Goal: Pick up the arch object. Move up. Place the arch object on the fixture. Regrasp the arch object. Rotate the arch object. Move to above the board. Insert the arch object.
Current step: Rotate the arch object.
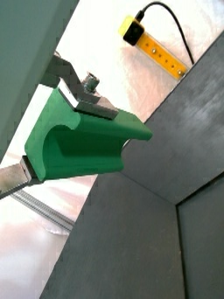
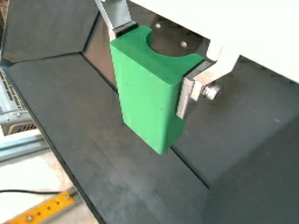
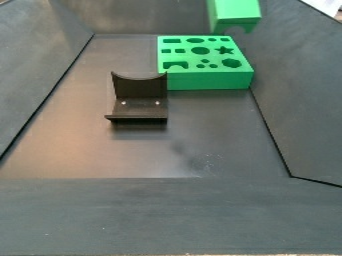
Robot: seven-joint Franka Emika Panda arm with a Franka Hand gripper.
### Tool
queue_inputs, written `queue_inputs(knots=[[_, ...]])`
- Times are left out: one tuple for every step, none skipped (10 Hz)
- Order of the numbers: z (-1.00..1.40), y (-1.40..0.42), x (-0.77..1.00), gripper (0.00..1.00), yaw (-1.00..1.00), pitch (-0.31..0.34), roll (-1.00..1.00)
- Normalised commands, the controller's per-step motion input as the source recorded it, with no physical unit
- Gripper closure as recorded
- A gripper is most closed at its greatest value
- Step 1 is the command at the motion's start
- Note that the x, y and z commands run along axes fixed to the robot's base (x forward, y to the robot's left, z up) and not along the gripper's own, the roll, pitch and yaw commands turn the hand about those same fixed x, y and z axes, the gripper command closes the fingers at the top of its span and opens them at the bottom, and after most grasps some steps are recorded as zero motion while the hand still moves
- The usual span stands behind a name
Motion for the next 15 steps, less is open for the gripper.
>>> queue_inputs(knots=[[0.0, 0.0, 0.0, 1.0, -1.0, -0.099, -0.97], [0.01, 0.04, -0.02, 1.0, -1.0, -0.078, -0.97], [0.05, 0.06, -0.1, 1.0, -1.0, -0.044, -0.97], [0.06, 0.05, -0.12, 1.0, -1.0, 0.002, -0.96], [0.03, 0.04, -0.07, 1.0, -1.0, 0.058, -0.94], [0.0, 0.02, 0.01, 1.0, -1.0, 0.133, -0.93], [0.0, 0.02, 0.01, 1.0, -1.0, 0.19, -0.92], [0.02, 0.01, -0.02, 1.0, -1.0, 0.257, -0.92], [0.03, 0.02, -0.03, 1.0, -1.0, 0.305, -0.92], [0.04, 0.02, -0.03, 1.0, -1.0, 0.356, -0.93], [0.03, 0.02, -0.02, 1.0, -1.0, 0.412, -0.95], [0.03, 0.02, 0.0, 1.0, -1.0, 0.482, -0.97], [0.03, 0.02, 0.01, 1.0, -0.9, 0.512, -0.91], [0.04, 0.02, 0.03, 1.0, -0.63, 0.452, -0.67], [0.03, 0.02, 0.06, 1.0, -0.39, 0.365, -0.44]])
